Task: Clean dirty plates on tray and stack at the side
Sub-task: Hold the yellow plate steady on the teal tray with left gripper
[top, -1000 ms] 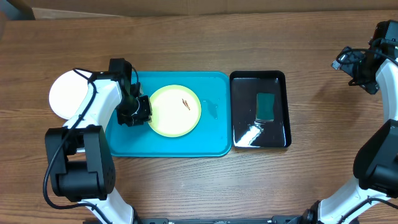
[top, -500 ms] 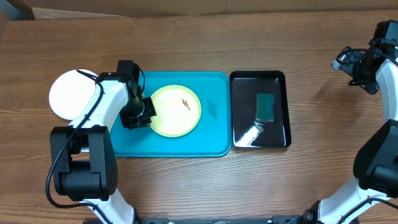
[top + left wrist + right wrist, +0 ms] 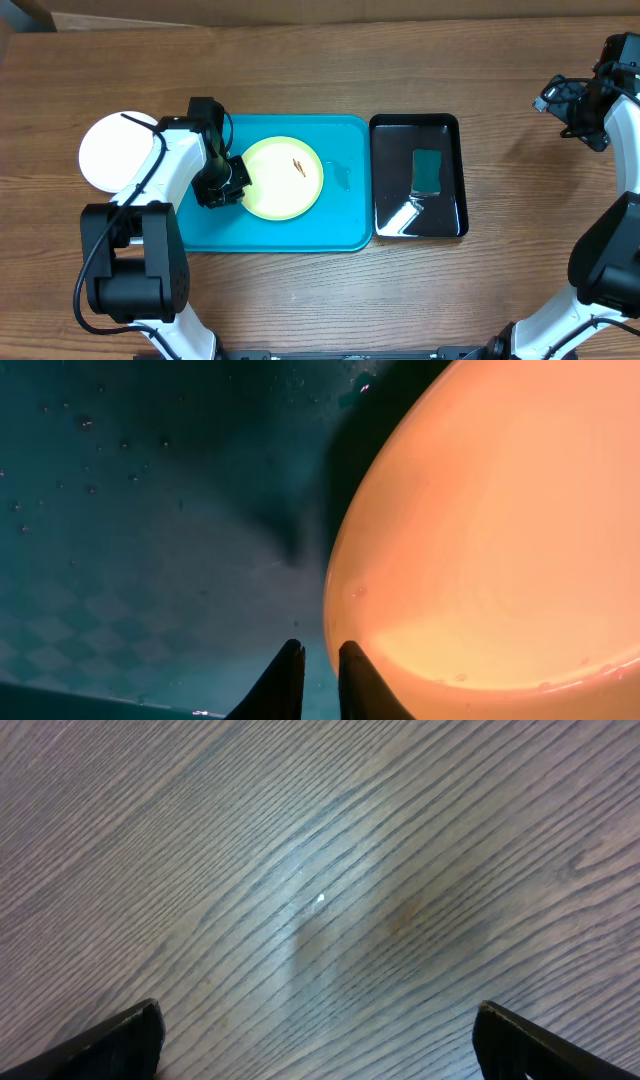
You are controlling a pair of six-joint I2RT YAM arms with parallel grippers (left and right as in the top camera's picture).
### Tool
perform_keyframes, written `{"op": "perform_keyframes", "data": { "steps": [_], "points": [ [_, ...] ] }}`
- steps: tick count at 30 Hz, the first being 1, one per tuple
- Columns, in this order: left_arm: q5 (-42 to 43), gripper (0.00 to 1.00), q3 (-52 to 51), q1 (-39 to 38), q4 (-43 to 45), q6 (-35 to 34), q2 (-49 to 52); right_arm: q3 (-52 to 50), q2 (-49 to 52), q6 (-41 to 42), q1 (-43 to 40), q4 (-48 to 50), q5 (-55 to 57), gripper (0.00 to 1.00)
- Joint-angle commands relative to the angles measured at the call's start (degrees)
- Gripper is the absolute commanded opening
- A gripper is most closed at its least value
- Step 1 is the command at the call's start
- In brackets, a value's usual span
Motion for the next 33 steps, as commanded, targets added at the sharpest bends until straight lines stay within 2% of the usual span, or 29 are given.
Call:
{"op": "perform_keyframes", "data": {
  "steps": [1, 25, 30, 33],
  "points": [
    [0.63, 0.23, -0.31, -0.39, -0.31, -0.35, -0.92, 0.76, -0.57, 0.24, 0.02, 0.35, -0.20, 1.00],
    [-0.94, 0.26, -0.31, -0.39, -0.74, -0.96, -0.90, 0.76, -0.57, 0.26, 0.02, 0.35, -0.20, 1.00],
    [-2.01, 0.21, -0.46, -0.39, 0.17, -1.11, -0.90, 0.76, -0.57, 0.24, 0.02, 0.35, -0.20, 1.00],
    [-2.89, 0.20, -1.40, -0.39, 1.07, -4.04, -0.90, 0.76, -0.57, 0.24, 0.02, 0.35, -0.20, 1.00]
  ]
}}
